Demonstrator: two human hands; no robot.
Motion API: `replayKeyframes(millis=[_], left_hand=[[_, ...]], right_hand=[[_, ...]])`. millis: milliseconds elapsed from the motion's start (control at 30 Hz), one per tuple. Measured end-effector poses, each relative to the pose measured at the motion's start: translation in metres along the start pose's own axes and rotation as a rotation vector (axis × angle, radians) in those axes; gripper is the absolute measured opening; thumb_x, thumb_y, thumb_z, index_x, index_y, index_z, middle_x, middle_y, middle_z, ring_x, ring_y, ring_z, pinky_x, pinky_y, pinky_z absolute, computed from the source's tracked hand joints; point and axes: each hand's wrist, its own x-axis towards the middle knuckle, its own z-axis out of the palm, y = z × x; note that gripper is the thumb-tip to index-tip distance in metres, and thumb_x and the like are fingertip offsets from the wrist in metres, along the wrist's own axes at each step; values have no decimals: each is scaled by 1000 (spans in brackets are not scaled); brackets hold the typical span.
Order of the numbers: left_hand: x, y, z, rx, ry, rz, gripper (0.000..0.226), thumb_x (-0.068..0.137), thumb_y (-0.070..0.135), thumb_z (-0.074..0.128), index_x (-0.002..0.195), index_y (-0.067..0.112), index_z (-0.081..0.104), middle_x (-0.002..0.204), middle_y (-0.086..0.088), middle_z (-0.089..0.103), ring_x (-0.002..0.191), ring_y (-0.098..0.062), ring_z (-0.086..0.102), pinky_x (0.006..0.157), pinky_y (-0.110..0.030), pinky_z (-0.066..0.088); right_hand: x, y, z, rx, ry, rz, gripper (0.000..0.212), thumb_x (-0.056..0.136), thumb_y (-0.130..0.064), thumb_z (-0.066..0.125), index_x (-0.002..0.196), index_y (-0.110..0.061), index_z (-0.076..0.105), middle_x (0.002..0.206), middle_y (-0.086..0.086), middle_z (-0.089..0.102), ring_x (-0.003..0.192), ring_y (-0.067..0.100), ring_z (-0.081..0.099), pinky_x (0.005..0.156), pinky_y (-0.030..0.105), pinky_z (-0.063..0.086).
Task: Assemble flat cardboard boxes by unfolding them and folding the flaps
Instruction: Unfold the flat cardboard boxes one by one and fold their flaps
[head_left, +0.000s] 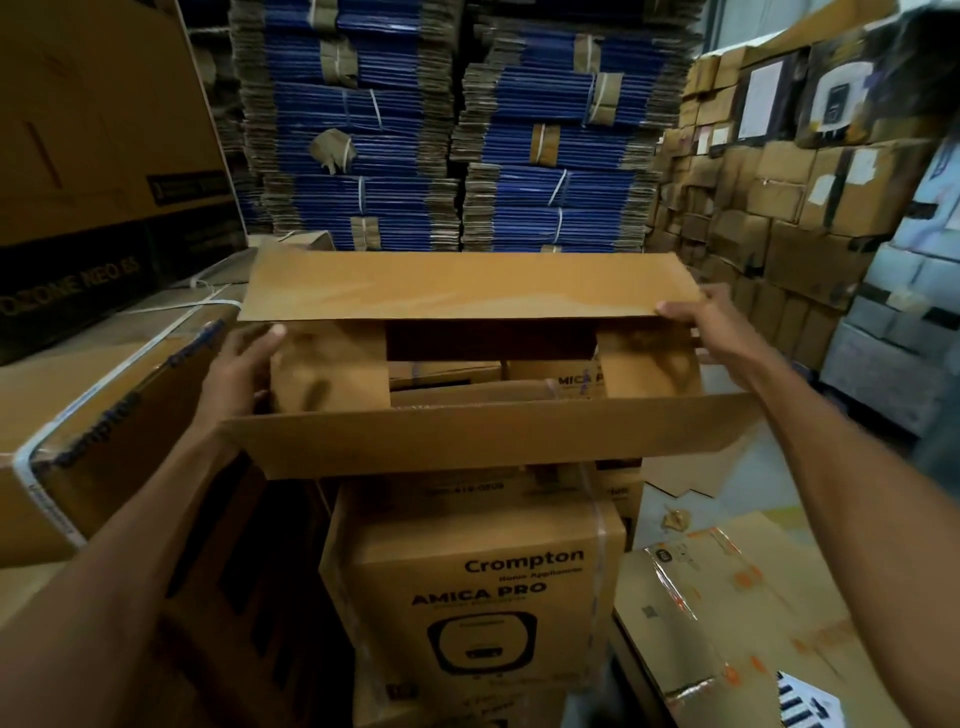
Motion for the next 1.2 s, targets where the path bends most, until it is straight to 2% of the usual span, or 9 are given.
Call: replayKeyframes(millis=[133, 233, 333, 467, 567, 667, 867, 1067, 1200], left_hand=[[6, 14, -3, 494, -313, -109, 117, 33, 102, 60, 128, 33, 55, 115, 4, 64, 105, -22, 64, 87, -40, 50], [12, 12, 4, 689, -416, -144, 107, 57, 90, 58, 139, 22, 52, 127, -8, 63, 108, -24, 63, 89, -41, 51], [19, 11, 7, 846, -372, -149, 96, 70, 76, 48, 147, 19, 44, 135, -13, 60, 108, -26, 60, 98, -44, 48], [24, 24, 3, 845, -516, -251, 83, 76, 60, 66, 147, 26, 40, 137, -9, 58, 118, -25, 59, 108, -48, 45], [29, 43, 13, 985, -550, -364, 70, 87, 48, 72, 147, 27, 42, 149, -5, 47, 131, -29, 48, 111, -54, 40], [26, 56, 44, 1141, -578, -326, 60, 93, 58, 60, 142, 23, 50, 151, -6, 47, 132, -32, 48, 107, -52, 42], [17, 24, 110, 1457, -497, -251, 67, 93, 62, 57, 145, 19, 50, 150, -10, 47, 138, -35, 44, 113, -55, 38], [33, 10, 106, 1398, -410, -223, 42, 95, 34, 60, 131, 11, 58, 138, -15, 53, 126, -39, 53, 104, -58, 49], [15, 24, 102, 1342, -329, -158, 41, 103, 18, 48, 140, 1, 48, 153, -22, 38, 143, -47, 34, 117, -61, 33]], right_hand=[[1, -16, 4, -380, -121, 66, 78, 94, -50, 65, 152, -8, 34, 149, 17, 47, 126, 35, 50, 107, 52, 41], [-14, -27, 22, -916, 22, -139, 75, 96, -60, 54, 152, -12, 37, 156, 20, 38, 139, 42, 39, 112, 55, 37], [-57, -52, 51, -776, -142, -588, 63, 96, -65, 47, 137, -19, 55, 135, 9, 60, 120, 27, 57, 99, 47, 48], [-113, -68, 93, -866, -621, -633, 85, 84, -85, 27, 134, -25, 61, 119, 3, 69, 91, 6, 61, 97, 44, 51], [-130, -70, 105, -978, -680, -686, 87, 80, -87, 34, 136, -25, 58, 110, -4, 68, 88, 10, 63, 87, 36, 53], [-140, -71, 112, -1103, -671, -759, 56, 92, -61, 60, 137, -28, 58, 115, -5, 67, 100, 13, 63, 85, 33, 50], [-141, -70, 120, -1114, -724, -696, 23, 99, -37, 62, 117, -25, 68, 86, -13, 58, 74, 3, 57, 63, 21, 45], [-144, -63, 119, -1080, -702, -700, 17, 99, -33, 63, 112, -25, 69, 84, -15, 55, 73, 2, 55, 61, 21, 42], [-143, -63, 119, -1065, -723, -682, 16, 98, -33, 64, 111, -24, 69, 88, -12, 58, 76, 4, 57, 65, 24, 45]])
